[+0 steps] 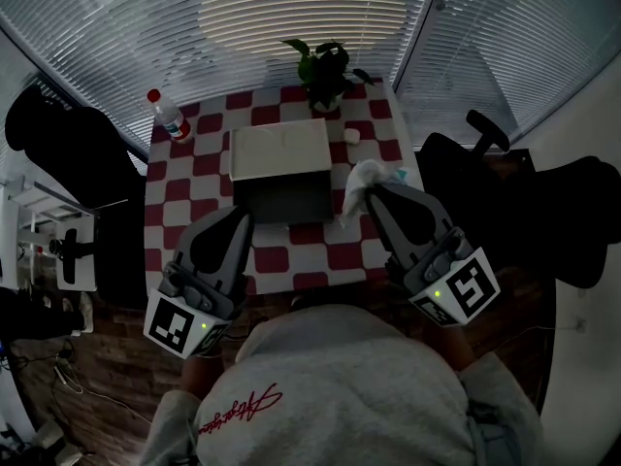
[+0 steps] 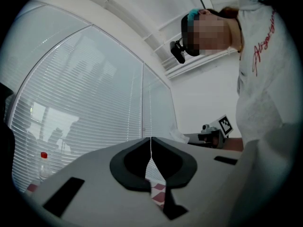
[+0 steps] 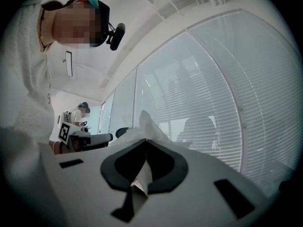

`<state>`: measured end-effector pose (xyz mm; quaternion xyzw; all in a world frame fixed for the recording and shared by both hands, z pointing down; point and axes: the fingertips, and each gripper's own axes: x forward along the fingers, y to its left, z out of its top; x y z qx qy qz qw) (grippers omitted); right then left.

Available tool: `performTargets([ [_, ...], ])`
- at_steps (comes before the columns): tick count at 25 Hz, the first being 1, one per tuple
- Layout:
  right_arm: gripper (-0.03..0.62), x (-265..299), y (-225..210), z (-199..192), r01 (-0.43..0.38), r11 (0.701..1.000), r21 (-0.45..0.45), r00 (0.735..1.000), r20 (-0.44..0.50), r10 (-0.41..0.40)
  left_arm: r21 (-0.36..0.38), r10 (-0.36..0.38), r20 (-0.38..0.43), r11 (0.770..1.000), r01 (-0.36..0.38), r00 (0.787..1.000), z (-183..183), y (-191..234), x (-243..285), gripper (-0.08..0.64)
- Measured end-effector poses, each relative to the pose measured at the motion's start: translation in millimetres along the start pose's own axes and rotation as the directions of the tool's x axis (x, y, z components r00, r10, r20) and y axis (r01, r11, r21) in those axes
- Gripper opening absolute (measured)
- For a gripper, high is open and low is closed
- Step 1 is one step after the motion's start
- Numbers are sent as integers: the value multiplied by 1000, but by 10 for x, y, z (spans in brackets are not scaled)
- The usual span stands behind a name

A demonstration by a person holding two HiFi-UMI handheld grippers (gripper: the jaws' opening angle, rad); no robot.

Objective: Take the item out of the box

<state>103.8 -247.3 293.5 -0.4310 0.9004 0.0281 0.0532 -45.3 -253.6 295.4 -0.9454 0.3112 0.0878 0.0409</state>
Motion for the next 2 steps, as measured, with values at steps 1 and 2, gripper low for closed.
performTargets([
  [1, 12, 5, -2, 0, -1, 1000, 0, 1000, 1, 1, -1, 0, 0, 1000, 0, 1000, -1, 4, 1, 18],
  [2, 12, 10, -4, 0, -1, 1000, 0, 1000, 2, 1, -1, 1, 1, 1000, -1, 1000, -2, 8, 3, 17],
])
